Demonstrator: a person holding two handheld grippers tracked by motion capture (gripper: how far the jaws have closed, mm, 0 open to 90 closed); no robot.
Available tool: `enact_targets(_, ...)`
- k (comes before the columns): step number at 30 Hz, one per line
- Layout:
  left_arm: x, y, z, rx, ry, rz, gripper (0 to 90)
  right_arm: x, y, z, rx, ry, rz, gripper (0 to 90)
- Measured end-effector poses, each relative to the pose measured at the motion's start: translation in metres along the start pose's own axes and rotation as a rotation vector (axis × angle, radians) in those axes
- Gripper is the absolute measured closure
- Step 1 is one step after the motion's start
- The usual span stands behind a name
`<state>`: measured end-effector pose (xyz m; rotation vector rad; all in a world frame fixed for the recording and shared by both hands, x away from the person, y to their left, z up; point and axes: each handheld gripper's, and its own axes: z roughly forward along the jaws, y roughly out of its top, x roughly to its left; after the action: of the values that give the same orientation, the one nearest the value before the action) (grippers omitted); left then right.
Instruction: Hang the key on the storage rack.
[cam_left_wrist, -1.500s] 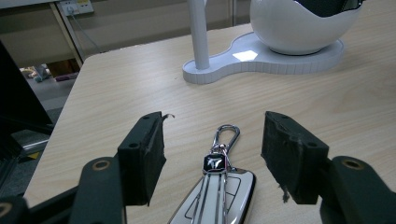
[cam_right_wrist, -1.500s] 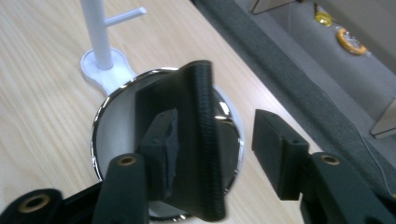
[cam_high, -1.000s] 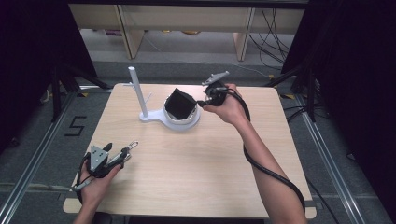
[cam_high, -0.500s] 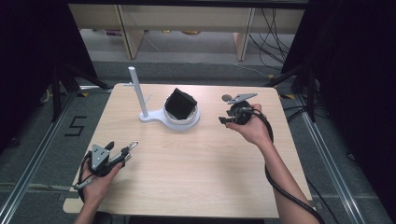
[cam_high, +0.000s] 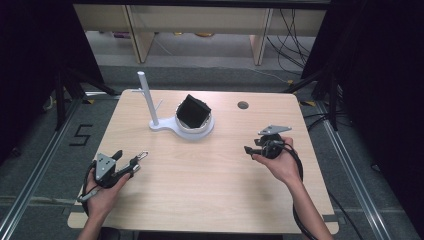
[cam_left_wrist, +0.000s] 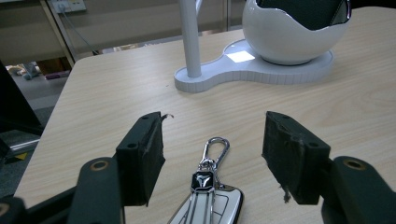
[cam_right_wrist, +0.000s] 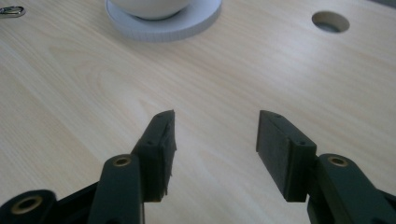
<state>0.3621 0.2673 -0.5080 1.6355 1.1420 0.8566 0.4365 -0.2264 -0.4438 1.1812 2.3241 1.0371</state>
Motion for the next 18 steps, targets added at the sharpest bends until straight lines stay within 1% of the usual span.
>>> enact_targets(1, 0.0, 0.001, 0.002, 0.005, -0.007, 0.011, 37.2, 0.001, -0.005, -0.001, 0.003, -0.002, 0.03, 47.3)
enact_targets(2, 0.0, 0.003, 0.002, 0.016, -0.008, 0.018, 36.3, 0.0, -0.013, -0.001, 0.003, -0.015, 0.017, 47.1)
enact_targets(3, 0.0, 0.005, 0.004, 0.023, -0.016, 0.022, 35.9, 0.0, -0.017, -0.002, 0.006, -0.015, 0.015, 46.9)
enact_targets(4, 0.0, 0.007, 0.006, 0.028, -0.027, 0.03, 35.4, 0.002, -0.023, -0.004, 0.035, -0.025, 0.052, 46.5)
enact_targets(5, 0.0, 0.01, 0.007, 0.038, -0.03, 0.037, 35.1, 0.003, -0.027, -0.005, 0.038, -0.027, 0.065, 46.2)
enact_targets(6, -0.001, 0.012, 0.008, 0.051, -0.036, 0.05, 35.1, 0.002, -0.033, -0.006, 0.034, -0.031, 0.061, 46.1)
enact_targets(7, -0.001, 0.015, 0.009, 0.063, -0.049, 0.057, 35.1, 0.004, -0.037, -0.006, 0.032, -0.038, 0.074, 46.0)
enact_targets(8, -0.001, 0.017, 0.011, 0.075, -0.057, 0.064, 35.0, 0.005, -0.041, -0.008, 0.047, -0.035, 0.091, 45.8)
enact_targets(9, -0.001, 0.019, 0.012, 0.091, -0.062, 0.072, 35.1, 0.005, -0.046, -0.008, 0.045, -0.048, 0.074, 45.6)
enact_targets(10, 0.0, 0.021, 0.014, 0.102, -0.077, 0.08, 35.3, 0.007, -0.05, -0.008, 0.054, -0.046, 0.085, 45.5)
enact_targets(11, 0.001, 0.023, 0.014, 0.119, -0.081, 0.086, 35.9, 0.008, -0.054, -0.01, 0.059, -0.047, 0.098, 45.4)
enact_targets(12, 0.003, 0.025, 0.016, 0.141, -0.094, 0.089, 36.9, 0.008, -0.057, -0.01, 0.053, -0.05, 0.092, 45.4)
enact_targets(13, 0.004, 0.028, 0.018, 0.161, -0.11, 0.091, 37.9, 0.009, -0.06, -0.01, 0.053, -0.041, 0.107, 45.3)
enact_targets(14, 0.006, 0.031, 0.021, 0.184, -0.123, 0.083, 39.3, 0.009, -0.062, -0.012, 0.048, -0.054, 0.107, 45.3)
enact_targets(15, 0.008, 0.034, 0.023, 0.222, -0.132, 0.081, 41.2, 0.009, -0.063, -0.014, 0.046, -0.054, 0.116, 45.3)
enact_targets(16, 0.01, 0.037, 0.026, 0.248, -0.141, 0.087, 42.9, 0.007, -0.065, -0.014, 0.021, -0.049, 0.099, 45.3)
enact_targets(17, 0.012, 0.04, 0.028, 0.287, -0.151, 0.102, 44.2, 0.007, -0.066, -0.014, 0.003, -0.055, 0.095, 45.3)
enact_targets(18, 0.017, 0.045, 0.029, 0.354, -0.163, 0.171, 45.3, 0.009, -0.066, -0.017, 0.01, -0.061, 0.121, 45.3)
